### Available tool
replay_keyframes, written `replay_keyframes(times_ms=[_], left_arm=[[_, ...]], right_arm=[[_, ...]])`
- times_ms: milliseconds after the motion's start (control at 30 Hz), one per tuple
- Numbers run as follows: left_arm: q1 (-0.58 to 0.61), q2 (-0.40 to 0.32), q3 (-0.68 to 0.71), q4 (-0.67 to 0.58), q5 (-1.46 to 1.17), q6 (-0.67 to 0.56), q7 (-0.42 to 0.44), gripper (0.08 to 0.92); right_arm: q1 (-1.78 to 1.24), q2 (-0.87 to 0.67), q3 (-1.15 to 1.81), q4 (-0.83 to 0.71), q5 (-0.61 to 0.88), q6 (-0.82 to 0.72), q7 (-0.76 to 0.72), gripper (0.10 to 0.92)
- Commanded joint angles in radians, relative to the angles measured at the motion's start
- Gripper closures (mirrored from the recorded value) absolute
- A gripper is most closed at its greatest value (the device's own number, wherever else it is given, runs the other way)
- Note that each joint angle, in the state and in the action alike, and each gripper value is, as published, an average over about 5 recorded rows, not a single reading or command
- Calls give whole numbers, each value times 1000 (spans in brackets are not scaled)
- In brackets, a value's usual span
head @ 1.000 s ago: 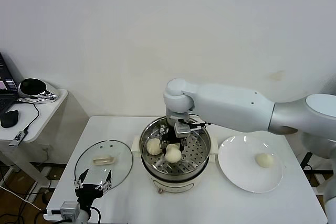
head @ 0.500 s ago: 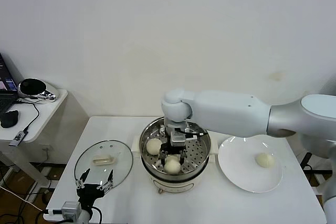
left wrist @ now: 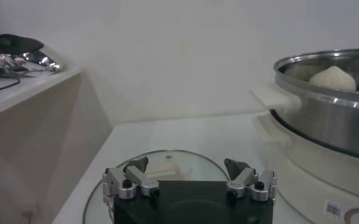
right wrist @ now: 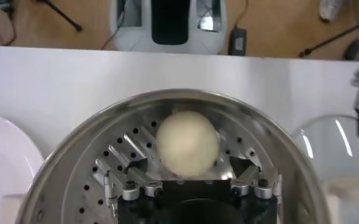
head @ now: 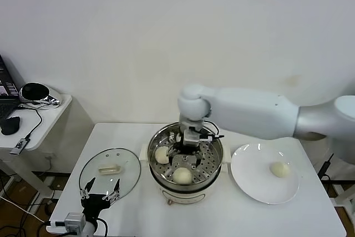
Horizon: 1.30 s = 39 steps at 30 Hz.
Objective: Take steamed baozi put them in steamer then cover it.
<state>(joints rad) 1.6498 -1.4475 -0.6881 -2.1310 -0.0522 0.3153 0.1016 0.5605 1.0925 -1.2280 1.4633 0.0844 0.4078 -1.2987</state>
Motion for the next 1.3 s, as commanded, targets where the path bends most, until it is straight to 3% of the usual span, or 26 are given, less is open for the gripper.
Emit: replay_keyframes(times_ms=[33,167,300,700,1000,1300], left_arm=[[-12,12,8,9,-14,7,8,177],[-18,21,13,10,-29,14,20,177],[-13,31,11,4,-42,17,30,177],[12,31,12,7,-25,17,33,177],[39,15,15,0,-7,16,31,177],[51,17,10,1,11,19,34,177]], right_arm=[[168,-300,9,35,154,-433,51,203],[127,-432,73,50,154,-720,1,203],[14,-532,175,28,67,-849,-12,203],[-562,-637,602,-105,-242,-681,19,203],[-700,-613,669,-189,-369,-544,30,203],[-821,-557,782,-253,-447,-500,67,203]])
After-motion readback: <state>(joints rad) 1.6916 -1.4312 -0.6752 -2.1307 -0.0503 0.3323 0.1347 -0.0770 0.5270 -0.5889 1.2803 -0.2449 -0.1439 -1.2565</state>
